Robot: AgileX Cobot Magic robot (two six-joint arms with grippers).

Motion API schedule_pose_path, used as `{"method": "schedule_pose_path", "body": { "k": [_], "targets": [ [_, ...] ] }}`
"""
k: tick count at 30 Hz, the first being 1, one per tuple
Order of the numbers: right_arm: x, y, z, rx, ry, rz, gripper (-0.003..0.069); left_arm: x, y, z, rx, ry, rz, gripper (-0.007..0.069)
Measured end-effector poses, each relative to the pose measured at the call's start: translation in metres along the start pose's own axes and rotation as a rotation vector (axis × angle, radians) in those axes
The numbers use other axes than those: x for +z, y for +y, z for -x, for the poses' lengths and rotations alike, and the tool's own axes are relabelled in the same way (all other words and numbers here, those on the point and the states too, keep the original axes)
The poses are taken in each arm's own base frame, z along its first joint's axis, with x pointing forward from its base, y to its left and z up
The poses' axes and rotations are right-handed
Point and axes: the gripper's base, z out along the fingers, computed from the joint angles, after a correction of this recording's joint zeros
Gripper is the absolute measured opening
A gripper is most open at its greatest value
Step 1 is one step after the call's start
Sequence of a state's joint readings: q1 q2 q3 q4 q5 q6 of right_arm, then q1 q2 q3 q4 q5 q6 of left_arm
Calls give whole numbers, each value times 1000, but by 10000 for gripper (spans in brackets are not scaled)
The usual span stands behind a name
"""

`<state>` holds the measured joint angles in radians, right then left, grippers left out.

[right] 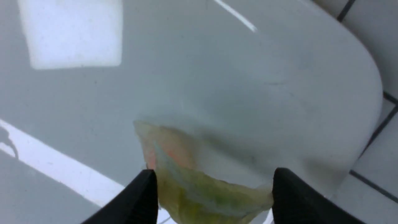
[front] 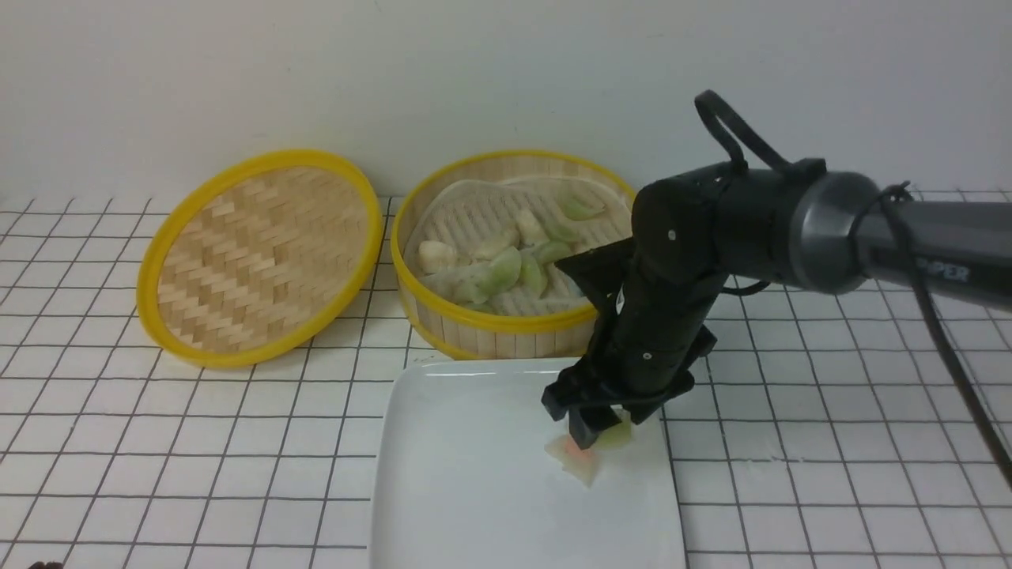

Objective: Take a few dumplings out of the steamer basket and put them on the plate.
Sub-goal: Use the right arm to put the dumpling into the plate, then use the right arm to grab a dumpling from inside the steamer

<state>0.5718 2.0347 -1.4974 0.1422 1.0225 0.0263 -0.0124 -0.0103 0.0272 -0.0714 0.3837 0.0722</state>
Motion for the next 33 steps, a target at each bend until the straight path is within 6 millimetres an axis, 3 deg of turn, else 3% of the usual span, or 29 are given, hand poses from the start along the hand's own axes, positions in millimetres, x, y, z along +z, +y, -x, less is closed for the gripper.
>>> {"method": "schedule_pose_path", "body": {
  "k": [2,7,11,14,17,21,26,28,33],
  "targets": [
    [-6,1,4,-1,-7,1,477,0,0,0,0,0,0,-6],
    [-44,3,32,-20,-124,-8,582,0,0,0,0,0,0,-6],
    [-75,-7,61,-10,-261,-18,594,0,0,0,0,0,0,-6],
    [-84,-26,89,9,-371,-31,585,0,0,0,0,0,0,-6],
    [-72,-46,113,19,-421,-55,566,0,0,0,0,0,0,-6],
    [-32,-65,138,0,-434,-80,543,0,0,0,0,0,0,-6],
    [17,-72,148,-39,-404,-88,534,0,0,0,0,0,0,-6],
    [27,-73,149,-42,-396,-87,524,0,0,0,0,0,0,-6],
    [32,-76,152,-68,-418,-124,429,0,0,0,0,0,0,-6]
  ]
}}
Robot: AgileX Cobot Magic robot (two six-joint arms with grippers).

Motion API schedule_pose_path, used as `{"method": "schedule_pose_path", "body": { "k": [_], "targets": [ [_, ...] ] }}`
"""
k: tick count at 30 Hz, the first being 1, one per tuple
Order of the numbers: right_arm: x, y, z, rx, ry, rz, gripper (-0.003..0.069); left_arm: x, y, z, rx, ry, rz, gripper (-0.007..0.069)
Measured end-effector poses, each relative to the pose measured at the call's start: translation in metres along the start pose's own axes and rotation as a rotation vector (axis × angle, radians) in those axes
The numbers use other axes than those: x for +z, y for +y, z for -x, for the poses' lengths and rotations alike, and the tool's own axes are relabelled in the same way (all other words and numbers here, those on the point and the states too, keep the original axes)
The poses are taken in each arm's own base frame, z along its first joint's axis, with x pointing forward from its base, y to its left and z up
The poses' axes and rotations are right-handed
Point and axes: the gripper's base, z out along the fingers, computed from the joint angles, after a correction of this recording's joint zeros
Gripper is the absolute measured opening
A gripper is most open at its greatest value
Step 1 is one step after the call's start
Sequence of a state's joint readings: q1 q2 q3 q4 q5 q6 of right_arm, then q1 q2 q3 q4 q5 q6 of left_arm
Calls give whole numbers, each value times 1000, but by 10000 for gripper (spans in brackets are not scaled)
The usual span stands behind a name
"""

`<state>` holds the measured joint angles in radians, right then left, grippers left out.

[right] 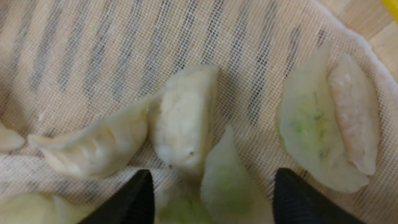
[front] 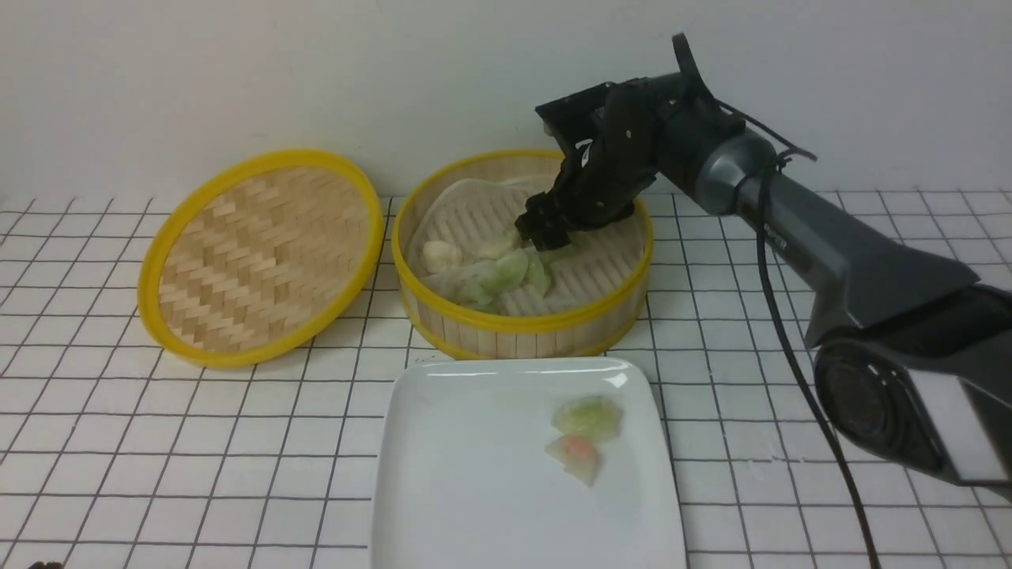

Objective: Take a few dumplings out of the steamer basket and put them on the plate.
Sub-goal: Use the right arm to grab a dumpling from inside the steamer

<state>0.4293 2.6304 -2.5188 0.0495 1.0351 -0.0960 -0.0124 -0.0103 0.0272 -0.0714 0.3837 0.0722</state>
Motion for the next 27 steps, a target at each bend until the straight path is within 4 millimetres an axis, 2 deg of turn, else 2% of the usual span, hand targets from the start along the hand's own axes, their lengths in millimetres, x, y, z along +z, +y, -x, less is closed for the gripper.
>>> {"method": "schedule_pose_path", "body": {
  "k": [5,8,13,16,19,20,21,24,27],
  "targets": [
    [0,0,1,-1,-11,-4,251,0,0,0,0,0,0,-6],
    [-1,-1,0,-9,4,-13,112,0,0,0,0,0,0,-6],
    [-16,-2,3,-12,38,-17,101,0,0,0,0,0,0,-6],
    [-35,-2,6,-12,77,-13,101,0,0,0,0,0,0,-6],
    [-62,-2,12,-12,85,-12,101,0,0,0,0,0,0,-6],
    [-62,-2,12,-12,87,-12,101,0,0,0,0,0,0,-6],
    [-76,-1,16,-9,74,-6,101,0,0,0,0,0,0,-6],
    [-103,3,16,12,76,34,101,0,0,0,0,0,0,-6],
    [-134,11,2,40,121,90,101,0,0,0,0,0,0,-6]
  ]
}}
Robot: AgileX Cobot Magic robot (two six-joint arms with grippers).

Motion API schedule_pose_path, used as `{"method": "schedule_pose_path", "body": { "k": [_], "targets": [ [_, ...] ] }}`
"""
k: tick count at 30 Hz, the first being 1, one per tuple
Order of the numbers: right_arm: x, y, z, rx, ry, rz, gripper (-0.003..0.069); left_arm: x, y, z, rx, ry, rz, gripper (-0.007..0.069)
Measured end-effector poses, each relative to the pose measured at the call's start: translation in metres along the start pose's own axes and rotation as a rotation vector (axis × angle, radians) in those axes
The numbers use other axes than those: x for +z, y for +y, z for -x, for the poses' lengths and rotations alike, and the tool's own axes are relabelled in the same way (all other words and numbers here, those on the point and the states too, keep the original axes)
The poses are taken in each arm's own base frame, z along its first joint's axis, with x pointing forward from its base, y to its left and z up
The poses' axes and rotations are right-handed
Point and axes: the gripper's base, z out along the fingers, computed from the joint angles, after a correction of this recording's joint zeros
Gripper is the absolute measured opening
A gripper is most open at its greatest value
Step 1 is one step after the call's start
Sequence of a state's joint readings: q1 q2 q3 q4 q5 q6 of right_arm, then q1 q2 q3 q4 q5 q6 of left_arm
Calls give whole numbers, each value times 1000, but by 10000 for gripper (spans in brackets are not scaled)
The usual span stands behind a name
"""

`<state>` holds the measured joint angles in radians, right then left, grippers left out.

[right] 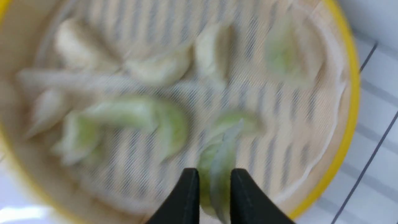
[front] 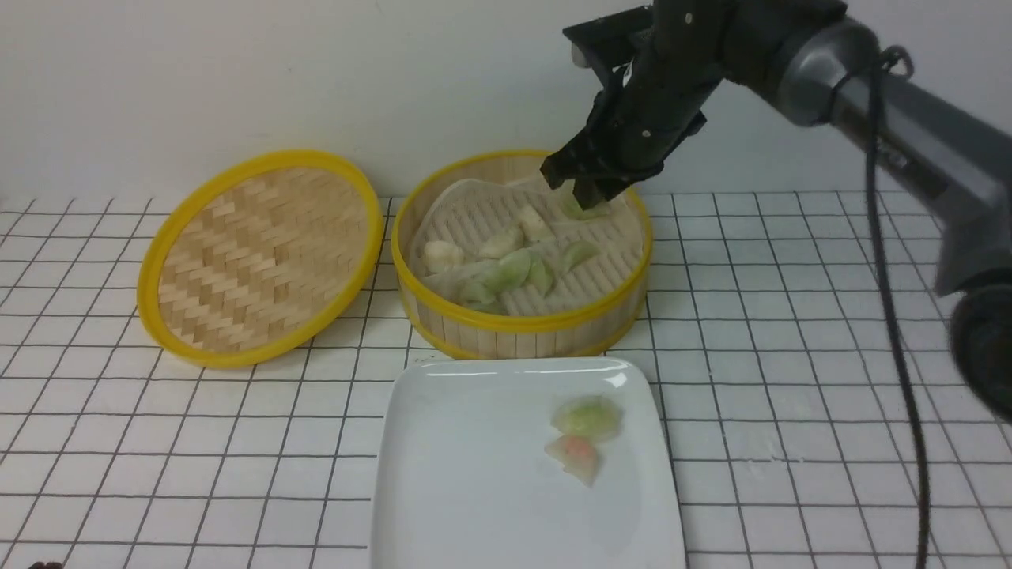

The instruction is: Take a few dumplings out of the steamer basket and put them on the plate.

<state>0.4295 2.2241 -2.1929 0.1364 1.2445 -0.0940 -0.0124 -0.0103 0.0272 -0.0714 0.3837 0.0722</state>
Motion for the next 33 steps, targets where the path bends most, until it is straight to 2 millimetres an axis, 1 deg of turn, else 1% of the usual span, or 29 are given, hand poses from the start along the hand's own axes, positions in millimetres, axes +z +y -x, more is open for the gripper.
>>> {"method": "schedule_pose_path", "body": {
  "k": [1,2,3,5,6,8,10,11,12,13,15,17,19,22,23,26,27,28,29,30,31,33],
  "targets": [
    [-11,5,-11,8,25,20,101,0,0,0,0,0,0,-6],
    [-22,11,-26,20,60,47,101,0,0,0,0,0,0,-6],
    [-26,14,-34,26,79,62,101,0,0,0,0,0,0,-6],
    [-32,28,-65,50,163,122,101,0,0,0,0,0,0,-6],
    [-29,35,-78,57,200,144,101,0,0,0,0,0,0,-6],
    [-17,44,-94,62,241,164,101,0,0,0,0,0,0,-6],
    [7,55,-107,61,258,172,118,0,0,0,0,0,0,-6],
    [13,58,-109,58,257,172,127,0,0,0,0,0,0,-6],
    [27,64,-113,51,269,176,151,0,0,0,0,0,0,-6],
    [32,67,-114,47,272,176,165,0,0,0,0,0,0,-6],
    [48,76,-116,37,264,179,220,0,0,0,0,0,0,-6],
    [59,82,-118,36,260,184,272,0,0,0,0,0,0,-6],
    [64,85,-119,44,258,192,332,0,0,0,0,0,0,-6],
    [61,85,-116,37,267,195,390,0,0,0,0,0,0,-6],
    [56,86,-113,16,284,191,412,0,0,0,0,0,0,-6],
    [39,85,-104,-30,319,170,406,0,0,0,0,0,0,-6],
    [27,84,-99,-42,314,153,385,0,0,0,0,0,0,-6],
    [22,84,-96,-46,306,145,373,0,0,0,0,0,0,-6],
    [-6,83,-85,-49,244,118,303,0,0,0,0,0,0,-6],
    [-6,82,-86,-47,246,115,303,0,0,0,0,0,0,-6],
    [-38,82,-80,-47,173,98,223,0,0,0,0,0,0,-6],
    [-93,81,-79,-37,60,86,106,0,0,0,0,0,0,-6]
  ]
}}
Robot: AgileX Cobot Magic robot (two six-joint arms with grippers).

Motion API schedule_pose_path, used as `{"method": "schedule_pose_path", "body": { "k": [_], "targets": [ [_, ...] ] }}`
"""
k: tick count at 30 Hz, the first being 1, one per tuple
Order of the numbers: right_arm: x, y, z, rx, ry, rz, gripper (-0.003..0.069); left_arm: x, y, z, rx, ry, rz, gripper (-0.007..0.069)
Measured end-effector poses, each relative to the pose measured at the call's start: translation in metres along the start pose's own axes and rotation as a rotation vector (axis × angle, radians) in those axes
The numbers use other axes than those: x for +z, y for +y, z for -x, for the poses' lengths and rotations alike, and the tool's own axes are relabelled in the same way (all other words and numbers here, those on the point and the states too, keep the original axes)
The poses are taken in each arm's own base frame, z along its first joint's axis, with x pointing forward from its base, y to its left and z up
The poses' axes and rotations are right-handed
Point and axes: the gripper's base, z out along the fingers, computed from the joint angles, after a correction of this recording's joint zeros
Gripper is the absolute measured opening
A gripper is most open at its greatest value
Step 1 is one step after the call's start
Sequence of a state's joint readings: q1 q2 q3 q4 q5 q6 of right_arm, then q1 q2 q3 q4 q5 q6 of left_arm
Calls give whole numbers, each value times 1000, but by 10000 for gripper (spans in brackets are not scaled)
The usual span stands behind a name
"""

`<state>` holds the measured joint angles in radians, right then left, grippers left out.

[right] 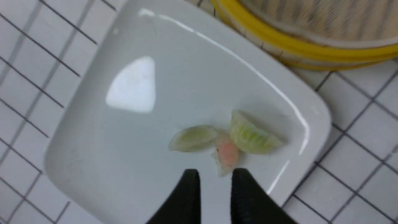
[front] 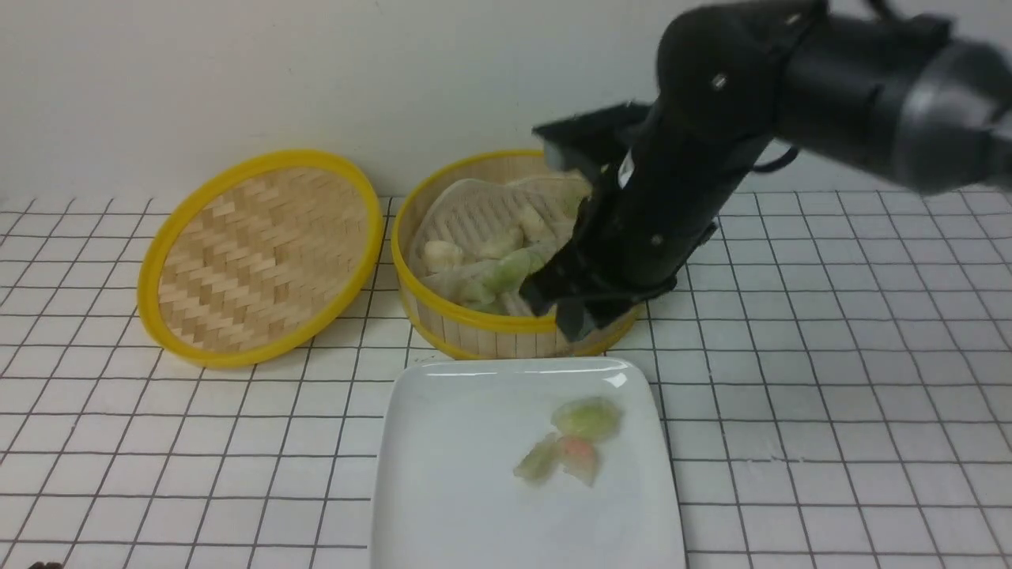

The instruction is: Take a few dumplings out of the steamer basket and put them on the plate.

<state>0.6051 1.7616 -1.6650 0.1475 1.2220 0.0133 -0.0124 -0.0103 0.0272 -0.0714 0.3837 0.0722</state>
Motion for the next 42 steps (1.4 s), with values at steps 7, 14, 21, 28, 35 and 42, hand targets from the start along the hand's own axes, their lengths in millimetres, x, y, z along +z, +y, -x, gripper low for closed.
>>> {"method": "schedule_pose_path", "body": {
  "k": [7,14,21,28,35,42],
  "targets": [
    [-162,3,-83,60,-432,-55,-11,0,0,0,0,0,0,-6],
    [-193,-8,-198,52,-856,-83,-13,0,0,0,0,0,0,-6],
    [-154,-20,-297,136,-1198,18,-13,0,0,0,0,0,0,-6],
    [-126,-28,-336,235,-1299,93,-13,0,0,0,-1,-1,0,-6],
    [-121,-28,-335,229,-1307,97,-13,0,0,0,-1,-3,0,-6],
    [-125,-24,-333,110,-1392,77,-13,0,0,0,-1,-3,0,-6]
  ]
}}
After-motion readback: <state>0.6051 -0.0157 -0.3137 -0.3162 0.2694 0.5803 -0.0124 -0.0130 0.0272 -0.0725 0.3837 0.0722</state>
